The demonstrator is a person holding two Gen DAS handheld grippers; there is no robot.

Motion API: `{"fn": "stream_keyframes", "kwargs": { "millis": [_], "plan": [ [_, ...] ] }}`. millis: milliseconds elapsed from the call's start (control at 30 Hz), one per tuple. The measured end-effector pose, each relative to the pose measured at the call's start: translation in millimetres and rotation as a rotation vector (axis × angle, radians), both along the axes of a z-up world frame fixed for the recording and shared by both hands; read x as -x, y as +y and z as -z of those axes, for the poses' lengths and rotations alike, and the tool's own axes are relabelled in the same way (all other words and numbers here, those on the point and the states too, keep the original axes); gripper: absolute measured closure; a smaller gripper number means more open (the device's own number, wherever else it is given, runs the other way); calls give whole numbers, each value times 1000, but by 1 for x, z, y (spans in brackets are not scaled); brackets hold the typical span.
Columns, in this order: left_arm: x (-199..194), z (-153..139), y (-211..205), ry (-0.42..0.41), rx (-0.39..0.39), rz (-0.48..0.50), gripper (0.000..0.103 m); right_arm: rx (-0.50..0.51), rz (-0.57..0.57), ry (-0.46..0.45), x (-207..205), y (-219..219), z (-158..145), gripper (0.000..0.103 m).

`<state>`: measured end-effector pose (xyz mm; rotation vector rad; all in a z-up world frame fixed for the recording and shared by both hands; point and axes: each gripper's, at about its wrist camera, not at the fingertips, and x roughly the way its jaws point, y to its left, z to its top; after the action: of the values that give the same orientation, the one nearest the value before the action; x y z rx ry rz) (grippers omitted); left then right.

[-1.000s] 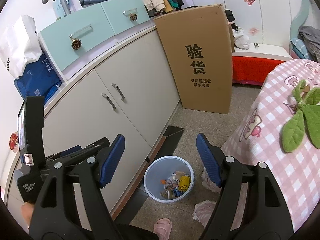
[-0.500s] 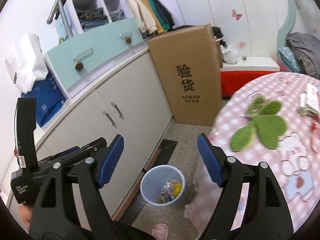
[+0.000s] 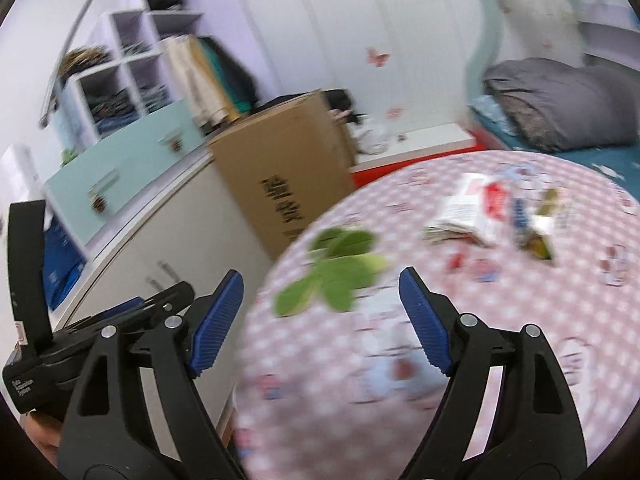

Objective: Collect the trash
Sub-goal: 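Move both open tools back over the table, then grasp the white-green medicine box with the right tool while the left tool grasps the blue-white tube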

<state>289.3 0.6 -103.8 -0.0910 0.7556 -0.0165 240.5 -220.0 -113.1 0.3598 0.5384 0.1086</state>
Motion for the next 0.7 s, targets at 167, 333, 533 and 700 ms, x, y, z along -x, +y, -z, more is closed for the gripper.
{"fn": "stream_keyframes", "kwargs": {
  "millis": [167, 333, 533, 700],
  "plan": [
    [-13, 6, -63, 15, -27, 108, 23, -24, 151, 29, 5, -69, 12, 23],
    [-25, 14, -113, 24, -52, 176, 23, -67, 278, 89, -2, -132, 31, 23],
    [-44, 23, -156, 32, -68, 221, 23, -126, 323, 148, -27, -181, 53, 23],
    [-58, 27, -181, 32, -78, 253, 23, -183, 290, 213, -57, -206, 73, 23]
  ]
}}
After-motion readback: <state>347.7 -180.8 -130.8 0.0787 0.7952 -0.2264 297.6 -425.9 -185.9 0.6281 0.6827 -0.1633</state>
